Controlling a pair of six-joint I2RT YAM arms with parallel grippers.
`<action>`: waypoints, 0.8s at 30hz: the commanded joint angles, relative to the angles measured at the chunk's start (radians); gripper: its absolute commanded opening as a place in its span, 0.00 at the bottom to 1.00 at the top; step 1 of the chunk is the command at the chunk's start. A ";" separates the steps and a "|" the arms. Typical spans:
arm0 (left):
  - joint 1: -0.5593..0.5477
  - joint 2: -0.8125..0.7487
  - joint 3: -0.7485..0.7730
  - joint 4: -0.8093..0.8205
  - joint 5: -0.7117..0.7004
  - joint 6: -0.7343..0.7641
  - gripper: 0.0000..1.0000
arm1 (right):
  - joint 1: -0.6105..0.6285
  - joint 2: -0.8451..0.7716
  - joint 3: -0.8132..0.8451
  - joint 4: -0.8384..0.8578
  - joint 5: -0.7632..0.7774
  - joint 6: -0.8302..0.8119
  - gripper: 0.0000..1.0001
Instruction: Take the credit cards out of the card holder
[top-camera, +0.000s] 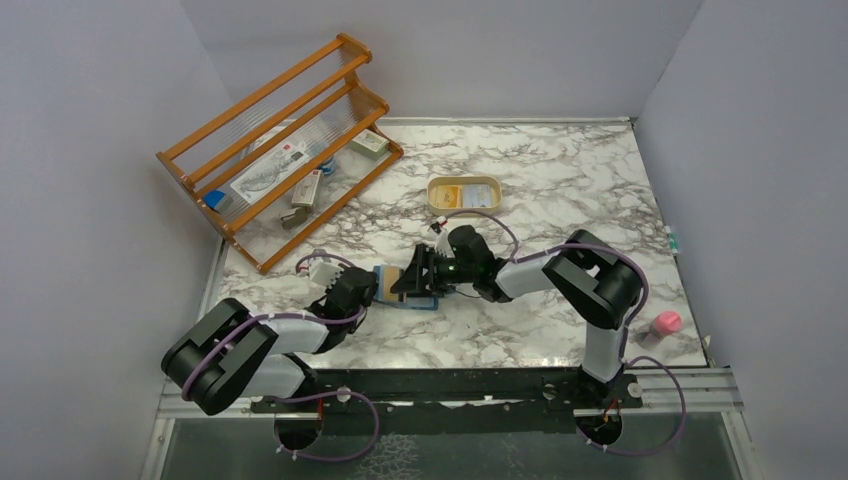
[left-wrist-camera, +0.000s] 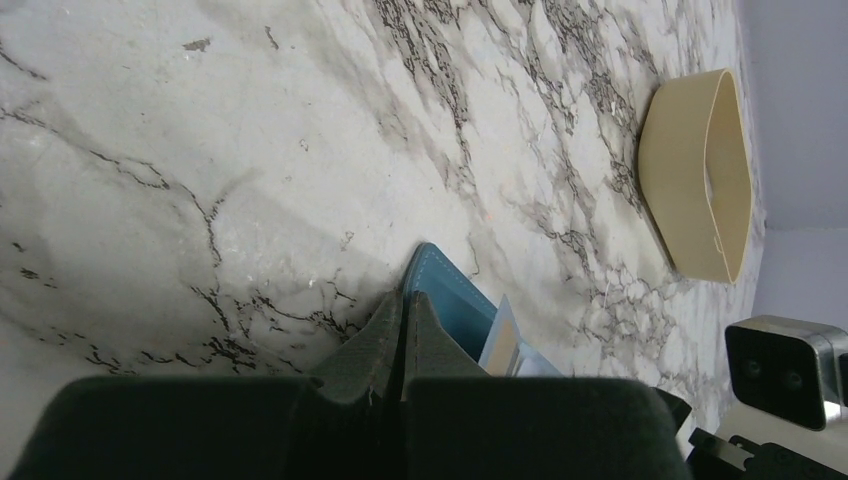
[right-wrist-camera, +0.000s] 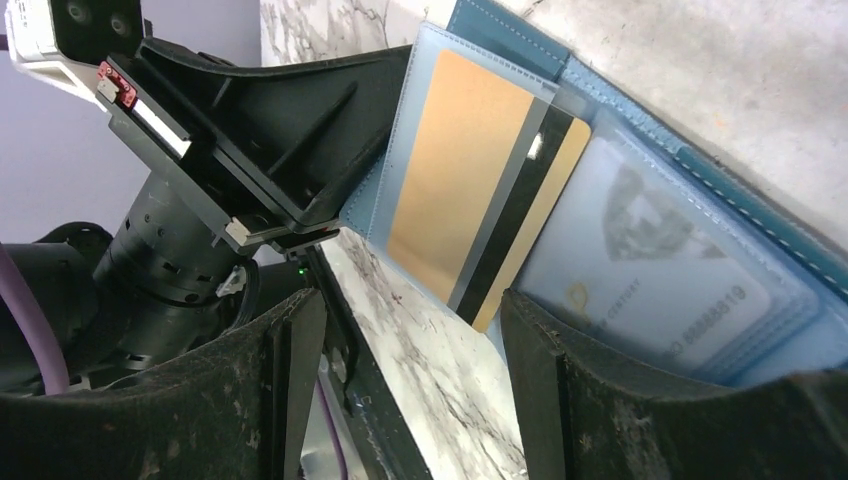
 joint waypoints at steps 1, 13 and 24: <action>-0.006 0.050 -0.012 -0.022 -0.054 0.011 0.00 | 0.018 0.040 0.023 0.031 -0.024 0.064 0.70; -0.007 0.120 -0.006 -0.022 -0.072 0.011 0.00 | 0.054 0.042 -0.021 0.063 0.071 0.176 0.70; -0.007 0.119 -0.013 -0.021 -0.073 0.010 0.00 | 0.056 -0.066 -0.148 0.149 0.240 0.273 0.70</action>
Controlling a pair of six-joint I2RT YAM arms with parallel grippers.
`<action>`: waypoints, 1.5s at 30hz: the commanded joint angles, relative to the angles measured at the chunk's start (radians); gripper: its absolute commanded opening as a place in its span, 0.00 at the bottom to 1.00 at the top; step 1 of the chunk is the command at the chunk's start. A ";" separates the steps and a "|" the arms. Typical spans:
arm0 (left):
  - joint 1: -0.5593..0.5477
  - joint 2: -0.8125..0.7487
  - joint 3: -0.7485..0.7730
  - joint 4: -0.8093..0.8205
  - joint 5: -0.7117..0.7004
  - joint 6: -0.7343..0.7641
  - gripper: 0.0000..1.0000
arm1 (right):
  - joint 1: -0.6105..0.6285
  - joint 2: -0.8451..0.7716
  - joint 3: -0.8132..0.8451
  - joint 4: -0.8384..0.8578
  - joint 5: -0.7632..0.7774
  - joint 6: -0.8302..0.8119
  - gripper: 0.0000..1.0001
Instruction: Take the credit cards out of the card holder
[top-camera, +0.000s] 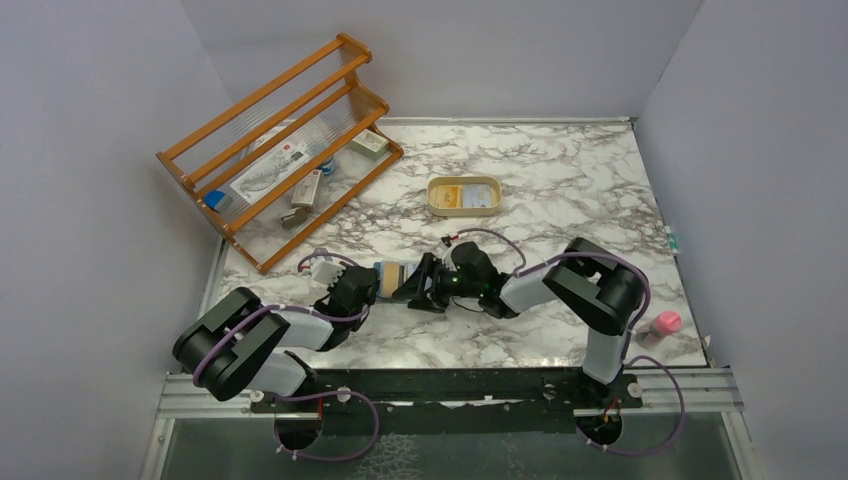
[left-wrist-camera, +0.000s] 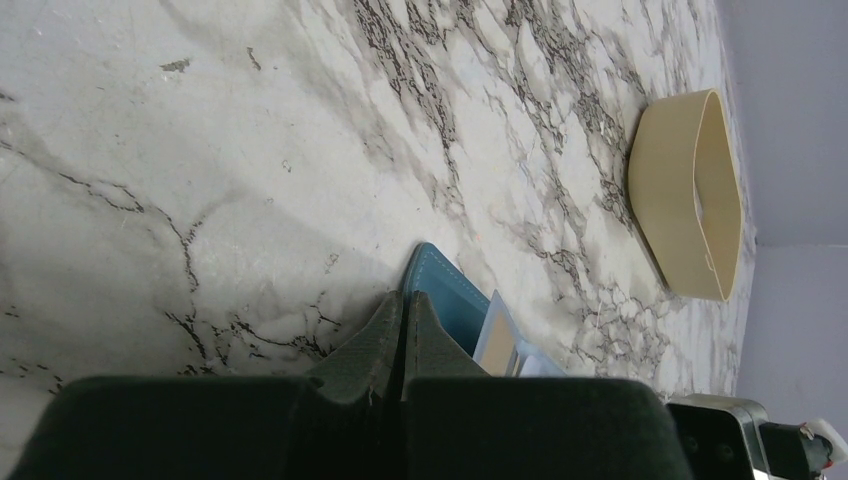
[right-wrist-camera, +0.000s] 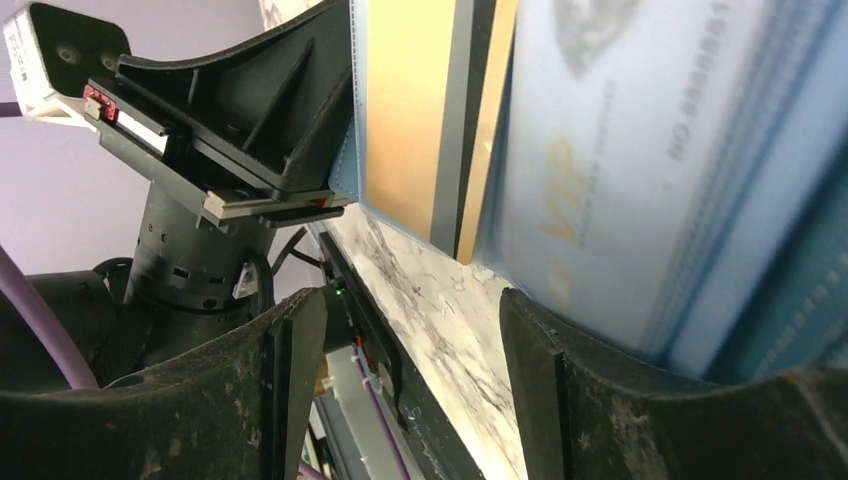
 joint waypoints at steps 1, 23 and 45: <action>-0.003 0.028 -0.024 -0.123 -0.026 0.012 0.00 | 0.004 -0.074 -0.050 0.057 0.110 0.003 0.70; -0.003 0.066 -0.012 -0.124 -0.017 0.019 0.00 | 0.003 -0.015 0.060 -0.110 0.153 -0.067 0.71; -0.007 0.097 -0.003 -0.123 -0.007 0.006 0.00 | 0.004 0.111 -0.034 0.538 0.055 -0.012 0.71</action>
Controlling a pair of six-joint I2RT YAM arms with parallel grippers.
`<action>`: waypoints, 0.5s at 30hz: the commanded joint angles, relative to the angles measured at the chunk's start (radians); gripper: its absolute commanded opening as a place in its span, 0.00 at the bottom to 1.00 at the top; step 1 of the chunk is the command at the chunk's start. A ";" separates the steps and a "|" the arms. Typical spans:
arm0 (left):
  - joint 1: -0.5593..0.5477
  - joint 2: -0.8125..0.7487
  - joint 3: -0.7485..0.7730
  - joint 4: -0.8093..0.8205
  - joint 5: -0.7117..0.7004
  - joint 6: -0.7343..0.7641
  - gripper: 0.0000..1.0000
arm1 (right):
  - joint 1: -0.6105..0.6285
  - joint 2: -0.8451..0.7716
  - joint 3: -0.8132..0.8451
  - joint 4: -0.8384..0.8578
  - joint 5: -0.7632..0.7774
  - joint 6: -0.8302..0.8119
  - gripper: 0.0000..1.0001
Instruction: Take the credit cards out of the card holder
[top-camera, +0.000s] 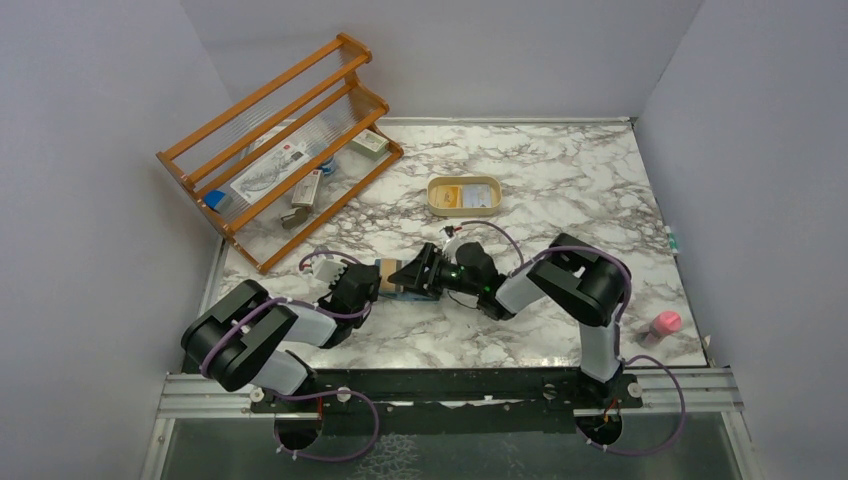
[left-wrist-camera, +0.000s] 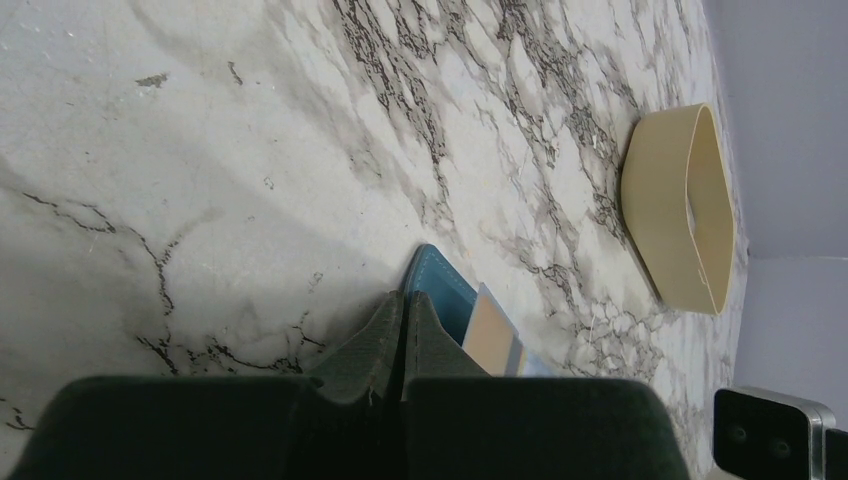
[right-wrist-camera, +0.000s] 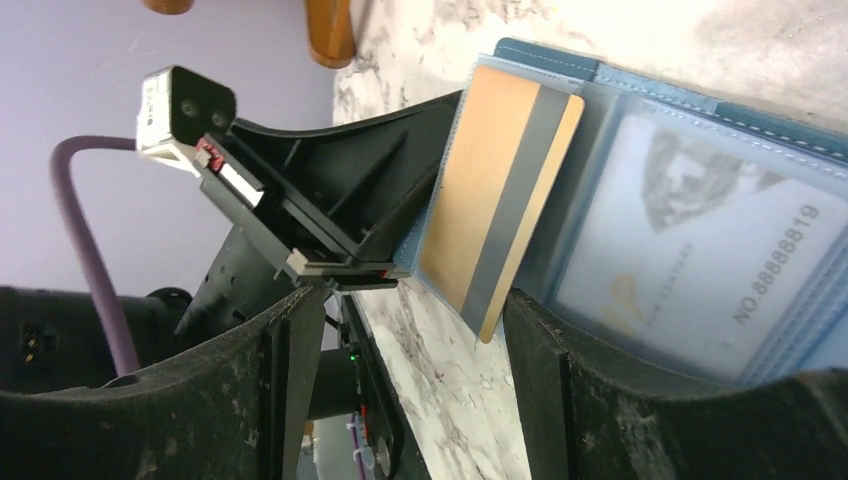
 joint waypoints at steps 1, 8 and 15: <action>-0.007 0.042 -0.021 -0.167 0.001 0.013 0.00 | 0.004 0.043 -0.036 0.298 -0.033 0.023 0.71; -0.008 0.040 -0.020 -0.166 0.005 0.011 0.00 | 0.004 0.185 0.022 0.489 -0.084 0.114 0.71; -0.013 0.032 -0.019 -0.167 -0.001 0.010 0.00 | 0.017 0.214 0.107 0.385 -0.102 0.114 0.71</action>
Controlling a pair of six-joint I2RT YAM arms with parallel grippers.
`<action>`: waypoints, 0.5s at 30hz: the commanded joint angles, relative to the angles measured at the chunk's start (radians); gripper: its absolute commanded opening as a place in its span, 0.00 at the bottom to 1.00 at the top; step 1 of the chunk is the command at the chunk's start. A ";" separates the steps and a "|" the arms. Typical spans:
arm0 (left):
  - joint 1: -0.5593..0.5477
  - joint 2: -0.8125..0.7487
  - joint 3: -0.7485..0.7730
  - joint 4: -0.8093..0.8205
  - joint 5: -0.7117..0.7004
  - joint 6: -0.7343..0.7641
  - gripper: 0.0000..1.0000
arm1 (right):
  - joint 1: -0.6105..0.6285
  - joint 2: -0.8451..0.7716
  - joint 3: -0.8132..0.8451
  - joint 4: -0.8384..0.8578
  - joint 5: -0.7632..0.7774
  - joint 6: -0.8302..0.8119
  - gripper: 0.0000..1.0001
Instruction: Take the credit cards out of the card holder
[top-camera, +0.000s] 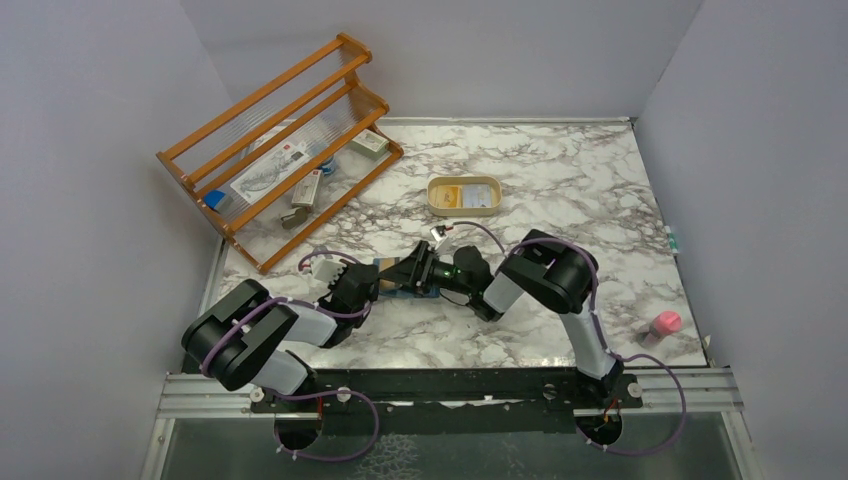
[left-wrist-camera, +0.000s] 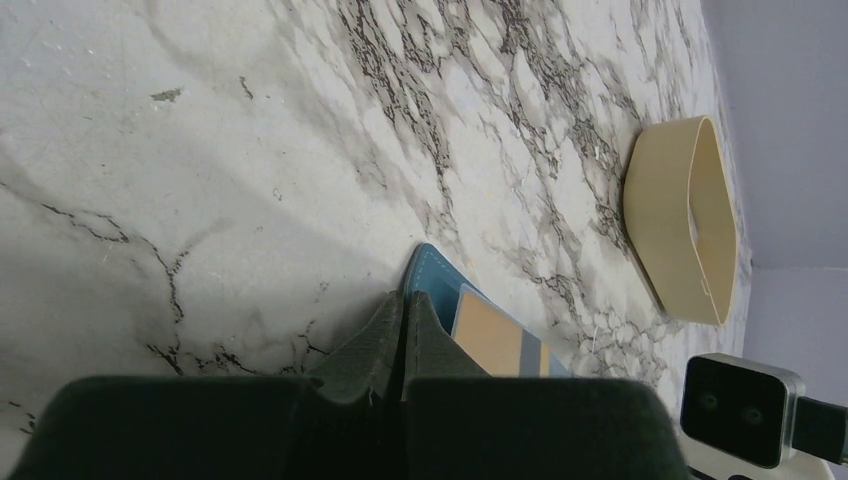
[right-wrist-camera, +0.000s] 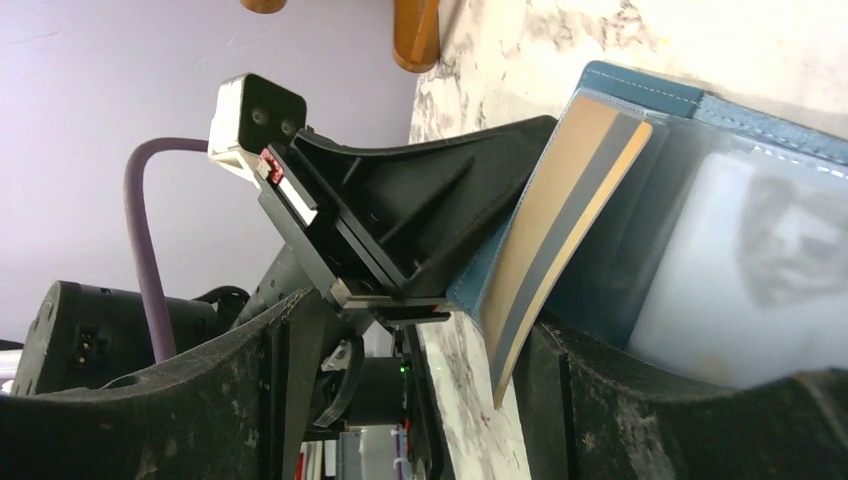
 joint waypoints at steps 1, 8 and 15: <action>-0.015 0.027 -0.021 -0.167 0.007 0.010 0.00 | 0.015 0.018 0.071 0.008 -0.033 0.010 0.71; -0.017 0.015 -0.026 -0.167 -0.004 0.012 0.00 | 0.015 0.049 0.135 -0.078 -0.035 0.028 0.71; -0.016 0.002 -0.036 -0.168 -0.012 0.017 0.00 | 0.000 0.003 0.111 -0.107 -0.048 0.030 0.71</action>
